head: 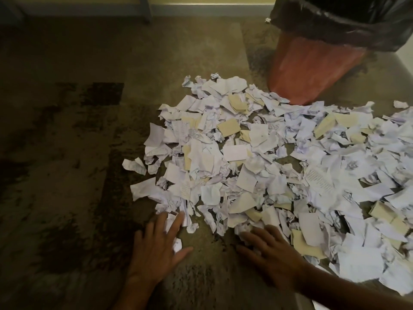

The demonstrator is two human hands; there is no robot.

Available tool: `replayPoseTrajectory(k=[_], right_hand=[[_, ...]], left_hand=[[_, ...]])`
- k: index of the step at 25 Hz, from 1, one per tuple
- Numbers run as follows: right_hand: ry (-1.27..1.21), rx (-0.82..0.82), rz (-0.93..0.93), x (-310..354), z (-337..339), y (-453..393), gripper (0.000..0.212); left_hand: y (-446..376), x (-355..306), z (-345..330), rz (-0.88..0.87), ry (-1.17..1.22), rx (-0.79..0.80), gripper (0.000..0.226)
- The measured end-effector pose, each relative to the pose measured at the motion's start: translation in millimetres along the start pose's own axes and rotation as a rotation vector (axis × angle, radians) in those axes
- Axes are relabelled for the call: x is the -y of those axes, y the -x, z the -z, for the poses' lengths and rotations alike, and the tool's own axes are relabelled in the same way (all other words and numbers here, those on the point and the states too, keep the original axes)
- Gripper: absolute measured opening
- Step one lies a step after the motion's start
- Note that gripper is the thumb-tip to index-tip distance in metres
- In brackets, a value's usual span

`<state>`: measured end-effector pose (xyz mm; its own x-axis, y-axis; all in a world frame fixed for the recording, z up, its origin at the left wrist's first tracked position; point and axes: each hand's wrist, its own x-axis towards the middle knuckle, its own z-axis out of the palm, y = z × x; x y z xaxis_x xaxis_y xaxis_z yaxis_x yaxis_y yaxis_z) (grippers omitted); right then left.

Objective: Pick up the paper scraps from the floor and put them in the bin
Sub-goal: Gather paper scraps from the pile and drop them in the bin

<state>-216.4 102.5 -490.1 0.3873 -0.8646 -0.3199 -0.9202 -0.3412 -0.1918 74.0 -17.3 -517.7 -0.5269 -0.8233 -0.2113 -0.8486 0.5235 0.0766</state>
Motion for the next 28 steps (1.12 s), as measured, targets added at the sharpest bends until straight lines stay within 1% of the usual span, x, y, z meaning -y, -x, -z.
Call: replayPoseTrajectory(k=[2, 3, 4, 6, 7, 8, 10, 14, 16, 19, 20, 23, 24, 25, 26, 28], right_hand=[[0.143, 0.053, -0.017, -6, -16, 8, 0.068], [0.144, 0.086, -0.024, -11, -20, 7, 0.072], [0.164, -0.033, 0.014, -15, -21, 4, 0.073], [0.141, -0.011, -0.02, -12, -19, -9, 0.068], [0.142, -0.044, -0.02, -14, -16, -14, 0.063], [0.155, -0.047, 0.013, -14, -16, -17, 0.057], [0.186, -0.055, 0.078, -17, -9, -25, 0.045], [0.146, -0.011, 0.129, -28, -4, -33, 0.032], [0.093, 0.046, 0.129, -32, -2, -35, 0.03], [0.092, 0.056, 0.085, -31, 23, -34, 0.029], [0.12, 0.009, 0.071, -35, 36, -33, 0.029], [0.072, -0.093, -0.024, -54, 69, -26, 0.029], [0.148, -0.156, -0.053, -60, 83, -24, 0.027], [0.157, -0.213, -0.109, -64, 95, -21, 0.025], [0.196, -0.26, -0.12, -68, 107, -16, 0.023], [0.212, -0.306, -0.167, -76, 131, -9, 0.019]], left_hand=[[-6, -2, -2, 0.004, 0.003, -0.014, 0.084], [-10, -3, -2, 0.007, 0.014, -0.011, 0.081], [-13, -3, -4, 0.001, 0.026, -0.013, 0.078], [-18, -4, -8, -0.018, 0.054, -0.021, 0.068], [-19, -4, -8, -0.021, 0.082, -0.019, 0.061], [-21, -5, -9, -0.02, 0.12, -0.028, 0.055], [-26, -4, -9, -0.014, 0.21, 0.014, 0.05], [-29, -5, -7, -0.094, 0.372, 0.041, 0.03], [-35, -5, -2, -0.091, 0.415, 0.053, 0.021], [-52, -7, 17, -0.153, 0.449, 0.08, 0.013], [-60, -8, 28, -0.172, 0.46, 0.072, 0.012], [-88, -16, 65, -0.221, 0.495, 0.023, 0.011], [-98, -17, 78, -0.244, 0.501, 0.006, 0.011], [-107, -19, 91, -0.273, 0.504, -0.023, 0.011], [-116, -20, 104, -0.303, 0.503, -0.057, 0.013], [-132, -23, 129, -0.345, 0.5, -0.118, 0.015]])
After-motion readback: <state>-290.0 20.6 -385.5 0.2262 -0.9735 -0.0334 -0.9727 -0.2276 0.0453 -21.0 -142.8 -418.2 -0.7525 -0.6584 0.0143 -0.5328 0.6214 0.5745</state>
